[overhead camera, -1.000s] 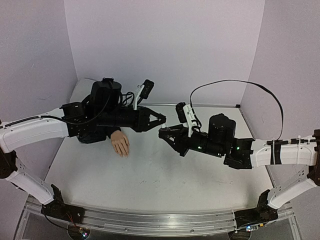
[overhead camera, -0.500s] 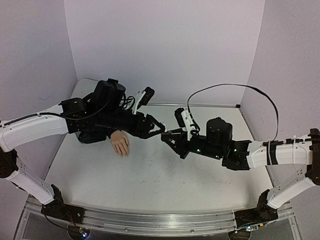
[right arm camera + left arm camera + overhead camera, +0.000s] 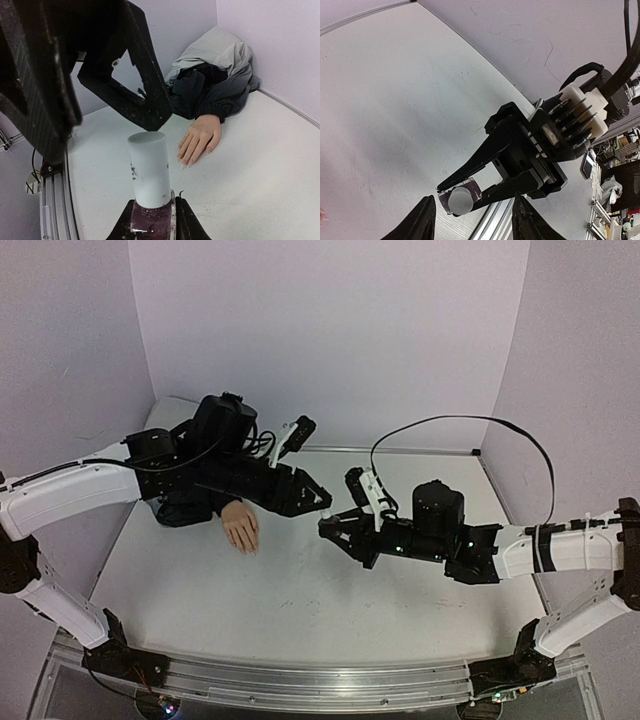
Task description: Paint the nails
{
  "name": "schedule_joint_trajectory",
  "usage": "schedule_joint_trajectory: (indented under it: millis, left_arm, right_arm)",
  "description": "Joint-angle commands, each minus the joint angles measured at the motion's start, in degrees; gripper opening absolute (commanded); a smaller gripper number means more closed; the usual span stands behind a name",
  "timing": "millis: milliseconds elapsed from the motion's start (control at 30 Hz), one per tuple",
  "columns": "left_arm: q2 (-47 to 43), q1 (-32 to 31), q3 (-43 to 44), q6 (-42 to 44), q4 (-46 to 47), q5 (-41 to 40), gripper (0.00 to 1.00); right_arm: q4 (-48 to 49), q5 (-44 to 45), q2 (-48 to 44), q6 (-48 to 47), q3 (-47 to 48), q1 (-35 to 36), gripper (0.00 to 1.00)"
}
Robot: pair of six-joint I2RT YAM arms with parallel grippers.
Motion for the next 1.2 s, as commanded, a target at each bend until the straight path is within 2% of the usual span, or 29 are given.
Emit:
schedule_joint_trajectory:
  millis: [0,200,467,1167]
  left_arm:
    - [1.45,0.30,3.61,0.57,-0.12,2.68,0.51]
    - [2.85,0.30,4.86,0.70,-1.66,2.99,0.48]
    - [3.45,0.26,5.23,0.62,-2.15,2.77,0.32]
    - [3.94,0.30,5.99,2.20,-4.54,3.50,0.31]
  right_arm:
    - [3.87,-3.03,-1.16,-0.66,2.13,0.00,0.00]
    - [3.87,-3.67,-1.13,-0.65,2.36,-0.03,0.00]
    - [3.84,-3.48,-1.35,-0.92,2.32,-0.04,0.00]
    - [3.91,-2.84,-1.80,-0.92,1.91,-0.02,0.00]
